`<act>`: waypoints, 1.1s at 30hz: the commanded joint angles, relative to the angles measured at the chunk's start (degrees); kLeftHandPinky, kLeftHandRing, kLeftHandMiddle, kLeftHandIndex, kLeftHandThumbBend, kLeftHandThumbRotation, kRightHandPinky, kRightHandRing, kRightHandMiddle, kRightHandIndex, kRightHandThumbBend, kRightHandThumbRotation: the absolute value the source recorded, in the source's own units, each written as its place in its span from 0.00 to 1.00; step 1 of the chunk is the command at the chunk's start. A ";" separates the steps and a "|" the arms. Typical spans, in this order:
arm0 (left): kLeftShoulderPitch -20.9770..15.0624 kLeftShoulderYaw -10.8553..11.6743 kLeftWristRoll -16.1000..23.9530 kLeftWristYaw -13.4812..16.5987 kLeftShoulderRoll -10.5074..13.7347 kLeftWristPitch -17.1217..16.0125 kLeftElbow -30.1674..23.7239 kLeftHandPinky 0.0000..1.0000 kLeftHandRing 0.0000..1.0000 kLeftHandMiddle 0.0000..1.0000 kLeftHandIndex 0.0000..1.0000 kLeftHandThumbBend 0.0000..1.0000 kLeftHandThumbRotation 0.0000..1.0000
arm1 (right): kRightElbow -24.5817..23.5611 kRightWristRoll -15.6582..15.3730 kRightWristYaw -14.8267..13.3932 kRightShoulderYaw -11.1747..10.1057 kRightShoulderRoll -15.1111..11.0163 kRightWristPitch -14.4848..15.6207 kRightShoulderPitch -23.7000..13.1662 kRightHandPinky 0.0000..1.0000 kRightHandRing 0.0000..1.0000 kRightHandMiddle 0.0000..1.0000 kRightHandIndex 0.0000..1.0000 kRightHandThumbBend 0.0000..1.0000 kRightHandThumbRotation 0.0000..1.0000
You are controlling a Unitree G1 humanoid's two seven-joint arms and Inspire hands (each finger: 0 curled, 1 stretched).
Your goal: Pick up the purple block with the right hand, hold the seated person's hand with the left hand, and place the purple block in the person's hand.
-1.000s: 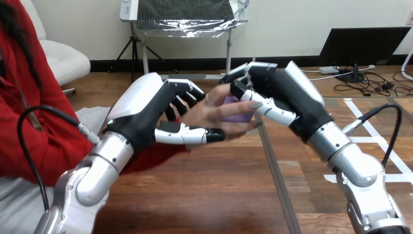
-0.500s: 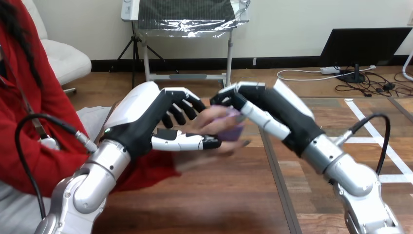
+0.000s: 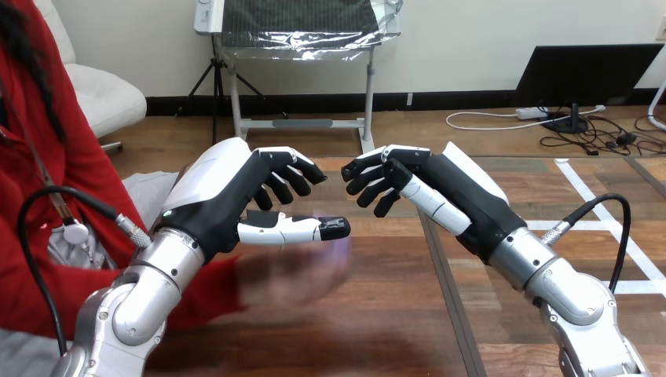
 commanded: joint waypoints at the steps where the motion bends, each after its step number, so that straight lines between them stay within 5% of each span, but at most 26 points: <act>1: -1.63 1.12 -0.63 0.00 0.70 0.17 -2.85 0.54 0.62 0.66 0.68 1.00 0.74 | 0.15 0.77 0.16 -0.70 -0.10 -1.78 -1.99 0.51 0.62 0.66 0.68 0.77 1.00; 24: 0.24 1.32 -0.90 0.47 0.05 1.37 -3.89 0.60 0.71 0.75 0.75 1.00 0.88 | -0.69 1.96 0.55 -1.15 0.21 -0.96 -0.82 0.51 0.62 0.67 0.69 0.77 1.00; 33: 2.78 2.23 -2.14 2.77 -0.69 -1.07 -4.33 0.58 0.71 0.76 0.78 1.00 0.97 | -0.57 2.72 0.40 -1.16 0.51 -1.84 0.06 0.54 0.64 0.71 0.71 0.79 1.00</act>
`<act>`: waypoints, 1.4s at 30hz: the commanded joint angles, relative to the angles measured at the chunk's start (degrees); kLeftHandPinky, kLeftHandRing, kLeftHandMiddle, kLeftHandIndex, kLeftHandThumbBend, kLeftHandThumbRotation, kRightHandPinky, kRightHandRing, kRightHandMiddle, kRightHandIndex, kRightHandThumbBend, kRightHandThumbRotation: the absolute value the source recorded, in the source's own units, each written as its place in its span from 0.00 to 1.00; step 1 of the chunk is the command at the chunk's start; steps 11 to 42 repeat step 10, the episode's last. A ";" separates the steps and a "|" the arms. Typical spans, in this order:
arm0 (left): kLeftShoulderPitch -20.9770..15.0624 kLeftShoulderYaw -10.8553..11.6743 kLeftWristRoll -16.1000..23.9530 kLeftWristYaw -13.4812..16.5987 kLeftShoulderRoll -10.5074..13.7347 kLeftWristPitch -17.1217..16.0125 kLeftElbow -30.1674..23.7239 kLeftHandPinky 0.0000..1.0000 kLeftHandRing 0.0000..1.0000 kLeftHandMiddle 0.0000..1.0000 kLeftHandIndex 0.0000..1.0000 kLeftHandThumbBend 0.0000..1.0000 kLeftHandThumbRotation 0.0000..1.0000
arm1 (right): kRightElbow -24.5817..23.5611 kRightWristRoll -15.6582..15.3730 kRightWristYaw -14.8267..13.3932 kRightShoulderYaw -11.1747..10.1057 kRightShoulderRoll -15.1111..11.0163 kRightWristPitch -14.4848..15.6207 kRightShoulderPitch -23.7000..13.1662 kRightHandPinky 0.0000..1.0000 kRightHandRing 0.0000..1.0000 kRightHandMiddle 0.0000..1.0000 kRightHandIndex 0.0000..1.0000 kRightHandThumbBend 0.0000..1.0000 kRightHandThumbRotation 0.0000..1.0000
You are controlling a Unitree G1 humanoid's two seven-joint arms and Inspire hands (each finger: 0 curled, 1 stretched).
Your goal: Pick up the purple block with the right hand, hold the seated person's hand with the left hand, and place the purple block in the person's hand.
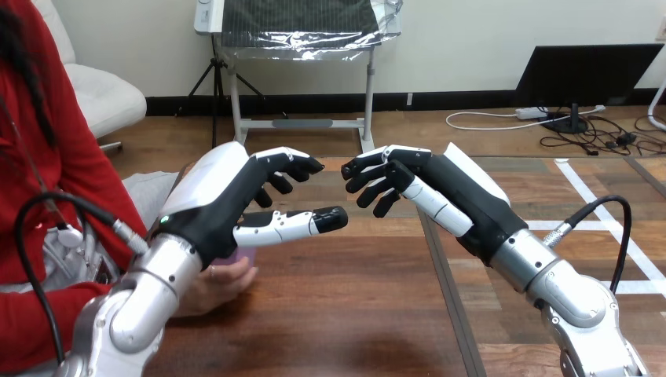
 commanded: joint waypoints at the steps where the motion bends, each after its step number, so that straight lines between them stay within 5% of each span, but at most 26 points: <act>1: 0.64 2.16 -1.77 2.75 -0.70 -2.20 -2.42 0.58 0.70 0.76 0.78 1.00 0.97 | -0.70 1.41 -0.12 -1.08 0.61 -1.16 -0.36 0.54 0.64 0.71 0.71 0.79 1.00; 10: 4.80 3.53 -6.19 5.12 -2.28 -6.10 -3.05 0.57 0.71 0.76 0.78 1.00 1.00 | -1.89 4.44 -0.69 -1.92 2.66 -1.68 2.20 0.63 0.72 0.77 0.77 0.85 1.00; 42: 4.80 3.53 -6.19 5.12 -2.28 -6.10 -3.05 0.57 0.71 0.76 0.78 1.00 1.00 | -1.89 4.44 -0.69 -1.92 2.66 -1.68 2.20 0.63 0.72 0.77 0.77 0.85 1.00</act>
